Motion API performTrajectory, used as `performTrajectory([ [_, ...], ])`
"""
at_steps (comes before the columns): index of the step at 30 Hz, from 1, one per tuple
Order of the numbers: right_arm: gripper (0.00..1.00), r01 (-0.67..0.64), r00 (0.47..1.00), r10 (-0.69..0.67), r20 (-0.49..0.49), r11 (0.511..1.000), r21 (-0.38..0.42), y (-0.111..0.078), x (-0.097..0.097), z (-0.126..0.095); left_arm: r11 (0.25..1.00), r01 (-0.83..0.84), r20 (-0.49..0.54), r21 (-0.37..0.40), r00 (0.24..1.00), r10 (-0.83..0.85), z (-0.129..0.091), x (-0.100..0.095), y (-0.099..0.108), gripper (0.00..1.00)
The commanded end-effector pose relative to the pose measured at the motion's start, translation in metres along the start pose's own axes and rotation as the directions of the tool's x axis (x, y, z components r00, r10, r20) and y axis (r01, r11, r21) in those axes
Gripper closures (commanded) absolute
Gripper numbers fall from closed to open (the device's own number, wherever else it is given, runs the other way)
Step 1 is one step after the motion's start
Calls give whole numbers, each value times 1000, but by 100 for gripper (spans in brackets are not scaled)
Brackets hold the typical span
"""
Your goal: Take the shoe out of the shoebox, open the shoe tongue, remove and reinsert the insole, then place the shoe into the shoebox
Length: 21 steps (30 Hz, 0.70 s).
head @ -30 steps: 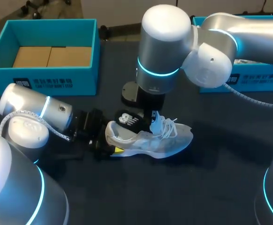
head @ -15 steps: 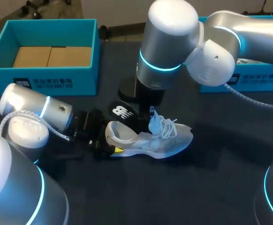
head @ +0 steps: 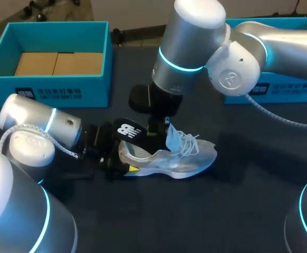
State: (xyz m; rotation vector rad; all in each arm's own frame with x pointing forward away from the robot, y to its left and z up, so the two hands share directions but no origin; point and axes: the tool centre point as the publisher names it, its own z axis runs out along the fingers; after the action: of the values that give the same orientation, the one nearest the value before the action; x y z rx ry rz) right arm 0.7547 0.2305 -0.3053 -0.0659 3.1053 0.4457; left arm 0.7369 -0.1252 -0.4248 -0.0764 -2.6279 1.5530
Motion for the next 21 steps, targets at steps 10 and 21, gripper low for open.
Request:
performTrajectory([
  [10, 73, 5, 1000, -6, -21, 999, -53, 10, -1, 9, 1000, -1, 1, -4, 1000, 1, 1, 1, 1, 100],
  [21, 4, -8, 992, -6, -126, 994, -110, 12, -6, 2, 1000, -1, 1, -4, 1000, 1, 1, 1, 1, 100],
])
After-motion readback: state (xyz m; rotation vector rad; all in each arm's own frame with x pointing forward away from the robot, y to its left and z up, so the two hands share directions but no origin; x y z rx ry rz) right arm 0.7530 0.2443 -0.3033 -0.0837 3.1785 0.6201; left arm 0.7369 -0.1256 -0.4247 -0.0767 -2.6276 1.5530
